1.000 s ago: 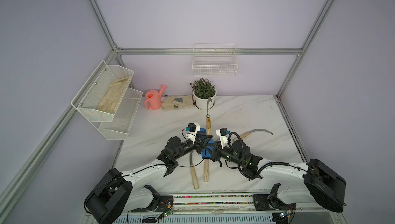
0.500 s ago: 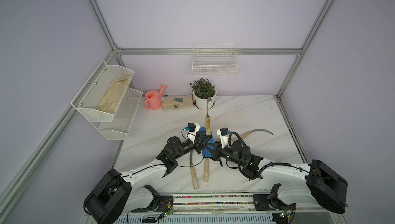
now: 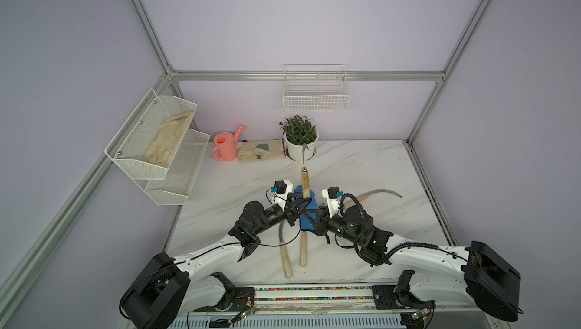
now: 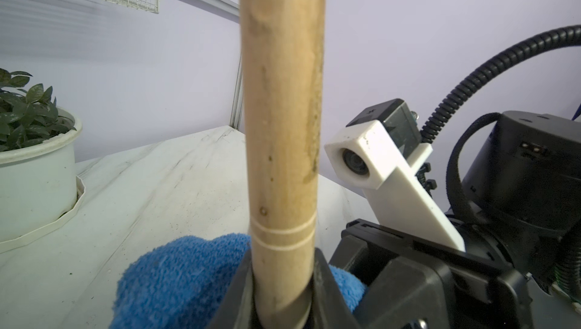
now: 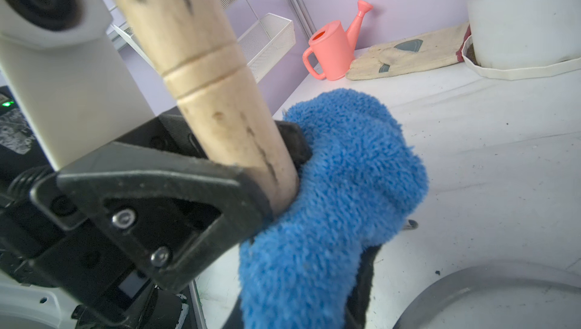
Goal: Wipe small sickles with rags
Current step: Wipe the small sickle.
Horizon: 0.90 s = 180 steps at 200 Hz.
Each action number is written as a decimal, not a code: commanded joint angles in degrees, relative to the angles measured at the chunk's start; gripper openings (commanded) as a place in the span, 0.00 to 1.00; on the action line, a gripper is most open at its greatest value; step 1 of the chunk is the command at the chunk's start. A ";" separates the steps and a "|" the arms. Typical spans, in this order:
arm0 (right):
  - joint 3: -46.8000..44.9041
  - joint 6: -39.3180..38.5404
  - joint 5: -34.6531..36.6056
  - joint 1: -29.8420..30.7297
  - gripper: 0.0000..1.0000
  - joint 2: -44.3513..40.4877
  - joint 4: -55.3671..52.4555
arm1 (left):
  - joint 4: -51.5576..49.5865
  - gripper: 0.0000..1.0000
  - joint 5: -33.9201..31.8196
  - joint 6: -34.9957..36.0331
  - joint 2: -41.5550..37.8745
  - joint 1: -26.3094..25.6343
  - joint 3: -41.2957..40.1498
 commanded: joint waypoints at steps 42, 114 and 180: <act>0.29 0.79 7.15 -1.57 0.00 -0.38 0.61 | -5.23 0.00 -2.36 2.93 0.63 0.13 3.07; -2.79 6.71 -2.07 -11.23 0.00 6.52 8.05 | -7.91 0.00 -3.82 4.72 1.91 0.12 4.11; 0.84 6.03 -3.78 -11.27 0.00 9.64 7.54 | -6.30 0.00 -4.05 4.01 2.18 0.17 3.36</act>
